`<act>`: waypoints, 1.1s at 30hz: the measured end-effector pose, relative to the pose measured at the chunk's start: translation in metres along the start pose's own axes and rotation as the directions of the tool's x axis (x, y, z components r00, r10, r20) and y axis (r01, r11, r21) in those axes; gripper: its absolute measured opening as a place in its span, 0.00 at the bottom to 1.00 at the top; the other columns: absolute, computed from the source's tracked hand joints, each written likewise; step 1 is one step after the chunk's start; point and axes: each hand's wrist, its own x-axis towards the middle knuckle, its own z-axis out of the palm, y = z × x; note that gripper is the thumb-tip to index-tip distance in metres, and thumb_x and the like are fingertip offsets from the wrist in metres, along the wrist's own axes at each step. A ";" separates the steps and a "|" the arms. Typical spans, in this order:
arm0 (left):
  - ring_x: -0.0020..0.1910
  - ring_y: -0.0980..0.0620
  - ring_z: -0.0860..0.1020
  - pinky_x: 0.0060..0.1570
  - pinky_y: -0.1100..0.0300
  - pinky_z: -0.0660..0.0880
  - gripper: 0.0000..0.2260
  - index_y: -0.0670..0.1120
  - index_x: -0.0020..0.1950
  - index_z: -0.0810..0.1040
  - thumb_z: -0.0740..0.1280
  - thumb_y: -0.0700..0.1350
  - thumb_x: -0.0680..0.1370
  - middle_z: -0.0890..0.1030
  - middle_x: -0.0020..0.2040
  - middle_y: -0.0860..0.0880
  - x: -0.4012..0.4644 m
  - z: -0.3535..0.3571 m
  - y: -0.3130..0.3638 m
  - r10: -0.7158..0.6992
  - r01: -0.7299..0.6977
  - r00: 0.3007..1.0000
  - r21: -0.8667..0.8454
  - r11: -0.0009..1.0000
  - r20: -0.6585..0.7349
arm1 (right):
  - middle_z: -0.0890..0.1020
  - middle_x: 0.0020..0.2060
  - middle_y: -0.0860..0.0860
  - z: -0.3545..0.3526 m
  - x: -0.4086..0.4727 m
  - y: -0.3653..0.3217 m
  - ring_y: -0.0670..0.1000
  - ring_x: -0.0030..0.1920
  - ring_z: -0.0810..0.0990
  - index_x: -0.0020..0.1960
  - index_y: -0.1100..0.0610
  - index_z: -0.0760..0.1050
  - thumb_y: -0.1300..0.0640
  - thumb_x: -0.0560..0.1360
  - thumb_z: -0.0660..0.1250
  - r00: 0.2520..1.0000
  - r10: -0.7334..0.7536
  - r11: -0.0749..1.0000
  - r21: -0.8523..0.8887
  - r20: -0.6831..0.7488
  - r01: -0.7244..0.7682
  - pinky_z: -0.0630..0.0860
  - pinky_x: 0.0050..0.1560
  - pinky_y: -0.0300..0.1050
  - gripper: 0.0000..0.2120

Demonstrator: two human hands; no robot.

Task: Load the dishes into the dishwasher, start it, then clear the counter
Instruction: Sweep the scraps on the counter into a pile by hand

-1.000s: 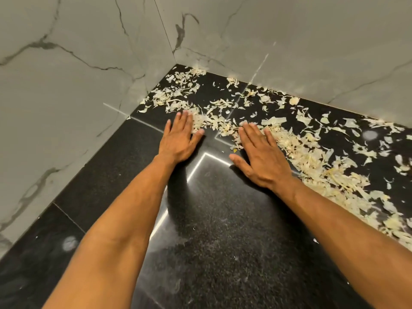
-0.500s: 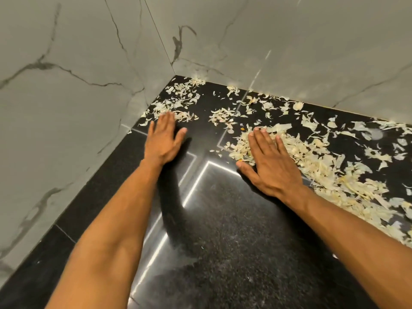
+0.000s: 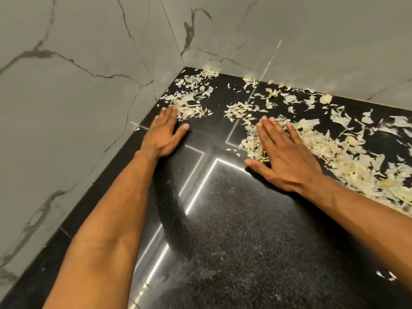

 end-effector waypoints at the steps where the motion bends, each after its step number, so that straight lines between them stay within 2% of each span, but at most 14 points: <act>1: 0.78 0.50 0.44 0.76 0.52 0.41 0.36 0.47 0.80 0.44 0.42 0.67 0.78 0.45 0.80 0.47 -0.004 0.001 0.005 0.049 -0.049 0.998 -0.002 0.999 -0.025 | 0.34 0.76 0.53 0.000 0.000 0.000 0.51 0.76 0.32 0.77 0.55 0.30 0.27 0.73 0.32 1.000 0.007 1.000 0.004 -0.009 -0.007 0.30 0.74 0.51 0.43; 3: 0.79 0.51 0.45 0.76 0.53 0.41 0.34 0.46 0.80 0.47 0.43 0.65 0.79 0.48 0.80 0.47 -0.012 0.003 0.011 0.021 -0.020 0.991 0.007 1.000 -0.134 | 0.34 0.76 0.53 0.000 -0.002 0.000 0.51 0.76 0.32 0.77 0.55 0.32 0.28 0.73 0.31 1.000 0.026 1.000 0.008 -0.015 -0.026 0.30 0.74 0.51 0.43; 6: 0.79 0.48 0.47 0.77 0.51 0.42 0.33 0.43 0.80 0.49 0.46 0.63 0.82 0.51 0.80 0.44 -0.028 0.004 0.013 -0.282 0.289 0.922 -0.012 0.957 -0.265 | 0.36 0.77 0.53 -0.001 -0.003 0.000 0.51 0.76 0.34 0.78 0.56 0.33 0.28 0.74 0.32 1.000 0.027 1.000 0.014 -0.016 -0.026 0.30 0.74 0.51 0.42; 9: 0.79 0.46 0.47 0.77 0.49 0.42 0.36 0.40 0.79 0.49 0.45 0.64 0.81 0.51 0.79 0.41 -0.035 0.010 0.018 -0.525 0.525 0.831 -0.052 0.849 -0.183 | 0.37 0.77 0.54 0.002 -0.002 0.004 0.51 0.77 0.34 0.78 0.56 0.34 0.28 0.74 0.30 0.999 0.029 0.999 0.016 -0.015 -0.029 0.31 0.75 0.51 0.43; 11: 0.79 0.45 0.46 0.77 0.49 0.41 0.38 0.39 0.79 0.47 0.44 0.66 0.80 0.49 0.79 0.41 -0.037 0.011 0.021 -0.588 0.584 0.797 -0.071 0.808 -0.134 | 0.37 0.77 0.54 0.001 -0.002 0.004 0.51 0.77 0.34 0.78 0.56 0.34 0.28 0.73 0.29 0.999 0.030 0.999 0.016 -0.015 -0.029 0.31 0.75 0.51 0.43; 17: 0.79 0.46 0.43 0.76 0.49 0.41 0.42 0.40 0.79 0.44 0.42 0.70 0.77 0.44 0.80 0.42 -0.032 0.008 0.012 -0.541 0.538 0.840 -0.061 0.841 -0.046 | 0.36 0.77 0.53 0.000 -0.001 0.003 0.51 0.76 0.33 0.78 0.56 0.34 0.27 0.72 0.28 0.999 0.031 0.999 0.019 0.008 -0.031 0.31 0.75 0.52 0.44; 26: 0.79 0.48 0.43 0.76 0.51 0.41 0.38 0.43 0.79 0.43 0.44 0.68 0.79 0.43 0.80 0.44 0.011 -0.001 -0.006 -0.277 0.277 0.961 0.020 0.961 0.003 | 0.33 0.75 0.53 -0.001 0.000 0.002 0.50 0.75 0.31 0.76 0.55 0.30 0.27 0.72 0.29 0.999 0.039 0.999 0.018 0.027 -0.040 0.31 0.75 0.51 0.43; 33: 0.79 0.50 0.44 0.75 0.51 0.44 0.38 0.47 0.80 0.42 0.44 0.69 0.78 0.43 0.80 0.46 0.048 -0.005 -0.010 -0.154 0.154 0.988 -0.012 0.988 0.003 | 0.32 0.75 0.52 -0.002 0.001 0.001 0.50 0.75 0.29 0.76 0.54 0.29 0.25 0.70 0.28 0.999 0.043 0.999 0.025 0.024 -0.044 0.29 0.74 0.47 0.45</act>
